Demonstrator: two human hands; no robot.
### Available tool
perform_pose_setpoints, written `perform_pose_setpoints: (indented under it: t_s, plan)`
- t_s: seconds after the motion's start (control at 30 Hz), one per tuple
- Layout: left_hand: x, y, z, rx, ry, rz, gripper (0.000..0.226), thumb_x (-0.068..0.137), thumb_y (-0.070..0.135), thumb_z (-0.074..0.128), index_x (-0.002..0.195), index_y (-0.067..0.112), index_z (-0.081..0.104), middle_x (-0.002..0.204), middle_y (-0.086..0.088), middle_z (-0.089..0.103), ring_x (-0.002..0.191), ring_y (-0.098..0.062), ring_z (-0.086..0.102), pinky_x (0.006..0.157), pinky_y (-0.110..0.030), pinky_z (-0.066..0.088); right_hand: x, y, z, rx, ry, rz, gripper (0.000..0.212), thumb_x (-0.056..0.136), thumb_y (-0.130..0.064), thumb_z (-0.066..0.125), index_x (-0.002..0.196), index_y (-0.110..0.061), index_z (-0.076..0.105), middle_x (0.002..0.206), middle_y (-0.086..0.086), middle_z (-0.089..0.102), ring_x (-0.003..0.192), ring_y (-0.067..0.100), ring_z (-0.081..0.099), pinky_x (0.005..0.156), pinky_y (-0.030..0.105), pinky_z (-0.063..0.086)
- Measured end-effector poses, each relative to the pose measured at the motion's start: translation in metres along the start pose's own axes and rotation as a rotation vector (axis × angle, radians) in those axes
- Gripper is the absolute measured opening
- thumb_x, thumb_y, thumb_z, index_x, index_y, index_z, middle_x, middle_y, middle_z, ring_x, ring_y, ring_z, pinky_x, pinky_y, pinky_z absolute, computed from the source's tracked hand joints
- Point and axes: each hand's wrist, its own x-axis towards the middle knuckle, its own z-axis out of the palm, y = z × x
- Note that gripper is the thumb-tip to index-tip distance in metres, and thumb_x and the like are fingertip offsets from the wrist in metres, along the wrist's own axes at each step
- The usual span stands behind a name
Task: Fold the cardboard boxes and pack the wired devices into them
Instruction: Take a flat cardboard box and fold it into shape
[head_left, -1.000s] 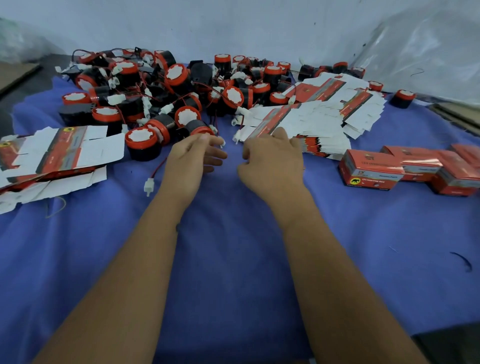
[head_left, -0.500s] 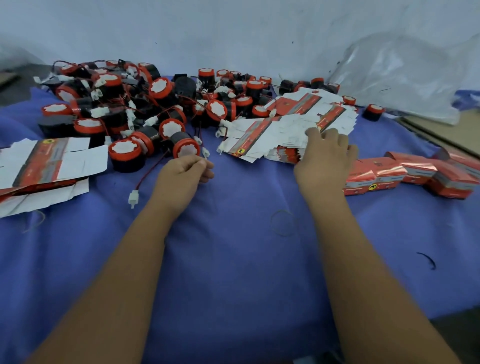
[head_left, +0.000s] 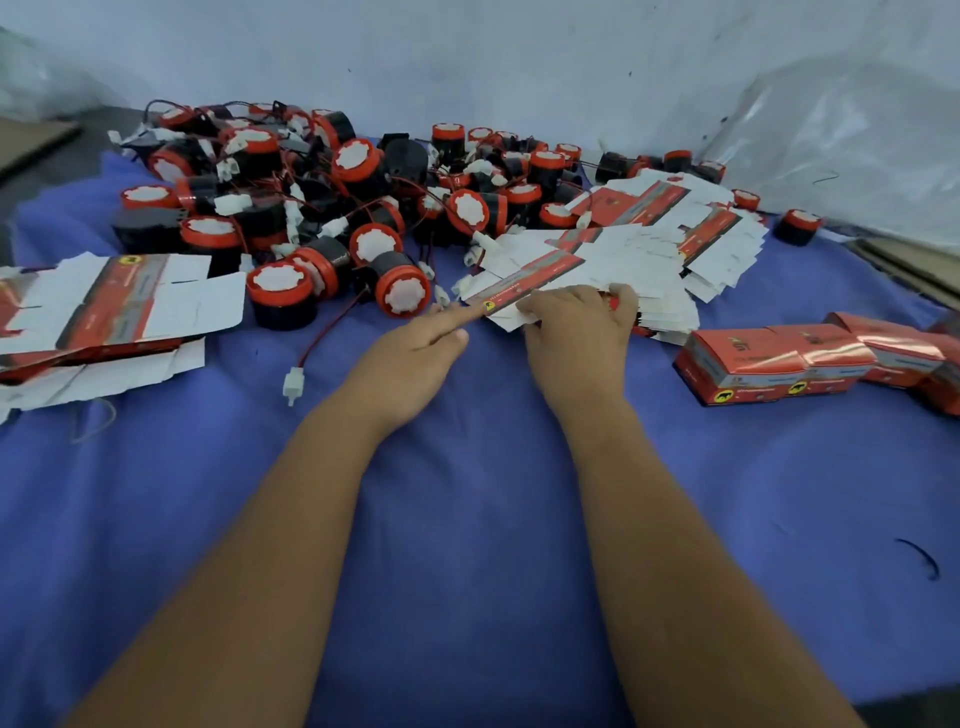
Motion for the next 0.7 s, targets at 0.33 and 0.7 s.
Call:
perform_pose_setpoints:
  t_s: [0.33, 0.7]
  plan:
    - [0.001, -0.003, -0.013, -0.087, 0.459, -0.202, 0.060, 0.103, 0.020, 0.041, 0.158, 0.031, 0.019, 0.078, 0.023, 0.044, 0.054, 0.002, 0.045, 0.042, -0.007, 0.031, 0.000, -0.002, -0.016, 0.330, 0.127, -0.104, 0.017, 0.093, -0.019, 0.063, 0.099, -0.009, 0.075, 0.097, 0.008, 0.073, 0.097, 0.032, 0.062, 0.090, 0.038, 0.037]
    - [-0.003, 0.013, -0.001, -0.196, 0.418, 0.263, 0.066, 0.100, 0.023, 0.057, 0.154, 0.029, 0.019, 0.166, 0.004, 0.004, 0.151, -0.006, 0.008, 0.117, -0.016, 0.023, -0.009, -0.047, -0.026, 0.598, 0.214, -0.168, 0.016, 0.097, -0.009, 0.053, 0.094, 0.002, 0.065, 0.083, 0.011, 0.069, 0.074, 0.036, 0.056, 0.070, 0.045, 0.044]
